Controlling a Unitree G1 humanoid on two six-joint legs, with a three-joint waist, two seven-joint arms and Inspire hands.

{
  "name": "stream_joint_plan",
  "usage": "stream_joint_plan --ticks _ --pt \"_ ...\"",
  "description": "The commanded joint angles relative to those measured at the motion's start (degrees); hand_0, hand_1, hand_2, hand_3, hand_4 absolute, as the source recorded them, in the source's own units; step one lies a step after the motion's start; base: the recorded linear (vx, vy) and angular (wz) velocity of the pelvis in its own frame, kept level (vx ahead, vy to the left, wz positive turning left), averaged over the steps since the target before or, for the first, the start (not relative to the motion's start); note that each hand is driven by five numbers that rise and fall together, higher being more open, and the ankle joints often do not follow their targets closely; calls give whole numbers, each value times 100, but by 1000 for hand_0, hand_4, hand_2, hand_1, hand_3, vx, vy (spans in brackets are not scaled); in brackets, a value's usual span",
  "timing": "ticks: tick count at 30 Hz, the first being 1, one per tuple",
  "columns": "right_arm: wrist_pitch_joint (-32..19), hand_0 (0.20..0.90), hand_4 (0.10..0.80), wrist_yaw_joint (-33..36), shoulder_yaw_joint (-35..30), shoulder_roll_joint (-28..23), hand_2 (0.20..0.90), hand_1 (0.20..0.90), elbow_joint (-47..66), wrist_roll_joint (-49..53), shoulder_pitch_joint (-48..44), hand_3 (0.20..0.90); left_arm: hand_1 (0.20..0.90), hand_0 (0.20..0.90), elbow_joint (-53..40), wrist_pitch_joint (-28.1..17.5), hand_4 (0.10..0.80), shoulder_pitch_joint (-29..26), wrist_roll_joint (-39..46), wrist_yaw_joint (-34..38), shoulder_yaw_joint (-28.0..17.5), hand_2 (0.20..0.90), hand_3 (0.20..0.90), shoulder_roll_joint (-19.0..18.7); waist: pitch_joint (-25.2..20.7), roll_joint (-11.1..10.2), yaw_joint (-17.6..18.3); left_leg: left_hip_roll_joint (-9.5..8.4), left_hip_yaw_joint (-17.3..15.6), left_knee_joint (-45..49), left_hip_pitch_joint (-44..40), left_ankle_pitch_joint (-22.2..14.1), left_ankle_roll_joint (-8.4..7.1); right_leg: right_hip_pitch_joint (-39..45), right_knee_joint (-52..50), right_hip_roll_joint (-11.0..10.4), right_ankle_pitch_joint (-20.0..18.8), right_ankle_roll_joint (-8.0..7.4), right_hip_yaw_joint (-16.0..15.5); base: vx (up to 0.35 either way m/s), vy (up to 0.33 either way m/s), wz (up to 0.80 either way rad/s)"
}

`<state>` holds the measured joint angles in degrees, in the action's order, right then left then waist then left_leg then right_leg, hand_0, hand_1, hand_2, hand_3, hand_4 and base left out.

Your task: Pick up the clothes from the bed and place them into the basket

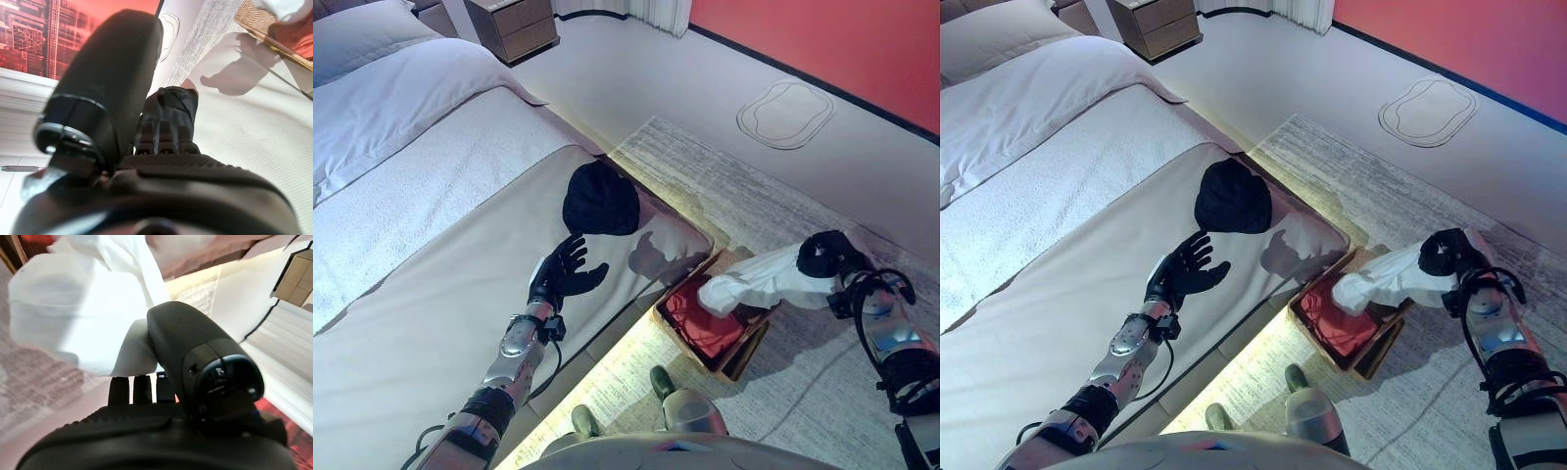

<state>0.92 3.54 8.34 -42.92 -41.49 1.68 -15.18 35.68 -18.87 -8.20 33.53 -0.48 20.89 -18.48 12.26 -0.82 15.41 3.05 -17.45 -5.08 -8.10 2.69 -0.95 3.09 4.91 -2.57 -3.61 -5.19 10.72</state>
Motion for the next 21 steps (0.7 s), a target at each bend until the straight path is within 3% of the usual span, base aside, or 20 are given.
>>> stream_joint_plan --ticks 1,6,7,21 --pt "-506 300 100 351 -114 -346 300 300 -184 -76 -620 200 900 900 7 -650 800 -425 -253 -80 125 900 900 72 -308 -47 -263 57 104 763 40 -1245 104 -676 -558 34 117 -59 -332 0 0 0" --pt "-450 300 100 351 20 -242 300 300 -470 -214 -707 200 900 900 29 -694 800 -442 -259 -114 146 900 900 100 -230 -8 -297 63 129 779 46 -1256 98 -666 -554 15 124 -64 -357 0 0 0" --pt "-430 900 800 406 63 -199 900 900 -611 -282 -732 900 900 900 37 -701 800 -471 -254 -116 169 900 900 106 -241 -3 -324 60 128 769 68 -1237 88 -701 -550 7 107 -63 -347 0 0 0" --pt "-375 900 800 553 39 -151 900 900 -833 -278 -721 900 900 900 -50 -679 800 -479 -173 -177 198 900 900 37 -205 19 -383 65 222 688 37 -1187 56 -699 -532 -15 93 -74 -377 0 0 0"
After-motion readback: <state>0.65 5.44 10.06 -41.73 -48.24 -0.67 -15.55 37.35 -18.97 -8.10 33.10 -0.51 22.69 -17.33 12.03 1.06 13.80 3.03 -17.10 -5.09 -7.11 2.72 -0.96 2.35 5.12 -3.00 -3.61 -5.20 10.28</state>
